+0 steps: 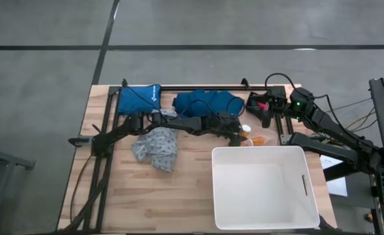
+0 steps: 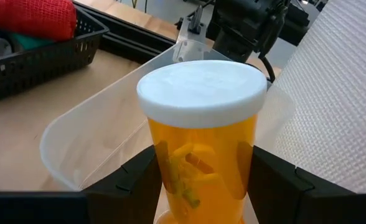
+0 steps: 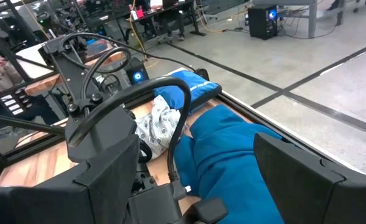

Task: Pick & place medical supplies in basket/bin
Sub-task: Put the orange pill bottle into the transparent bin, then put the gray patterned patient gown into the white bin

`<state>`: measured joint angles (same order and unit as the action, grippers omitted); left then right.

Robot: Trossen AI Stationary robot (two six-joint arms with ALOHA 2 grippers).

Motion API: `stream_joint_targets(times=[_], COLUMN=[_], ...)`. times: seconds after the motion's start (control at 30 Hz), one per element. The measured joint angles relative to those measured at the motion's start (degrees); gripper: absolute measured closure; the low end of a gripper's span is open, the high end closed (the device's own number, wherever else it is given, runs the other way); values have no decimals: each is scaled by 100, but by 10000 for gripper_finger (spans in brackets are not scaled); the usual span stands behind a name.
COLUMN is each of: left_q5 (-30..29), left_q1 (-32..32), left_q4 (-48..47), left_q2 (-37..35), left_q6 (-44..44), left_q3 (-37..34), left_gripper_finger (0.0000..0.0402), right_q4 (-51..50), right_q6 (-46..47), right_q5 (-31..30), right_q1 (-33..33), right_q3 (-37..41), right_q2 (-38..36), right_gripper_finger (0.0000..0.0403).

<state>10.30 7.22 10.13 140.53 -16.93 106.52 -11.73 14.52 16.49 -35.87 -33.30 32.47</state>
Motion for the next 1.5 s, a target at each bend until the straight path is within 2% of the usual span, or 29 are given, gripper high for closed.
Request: stream_joint_targets(times=[0.37, 1.0, 1.5], left_q5=[69, 88, 84], left_q1=[-1, -7, -7], left_q4=[-83, -85, -52], left_q2=[-9, -11, -11], left_q6=[0, 20, 63], left_q3=[0, 0, -4], left_gripper_finger=[189, 112, 105], right_q4=[0, 0, 0], right_q6=[0, -1, 0], right_q5=[0, 0, 0], right_q1=[1, 0, 0], right_q3=[0, -1, -1], right_q2=[0, 0, 0], right_gripper_finger=[92, 92, 92])
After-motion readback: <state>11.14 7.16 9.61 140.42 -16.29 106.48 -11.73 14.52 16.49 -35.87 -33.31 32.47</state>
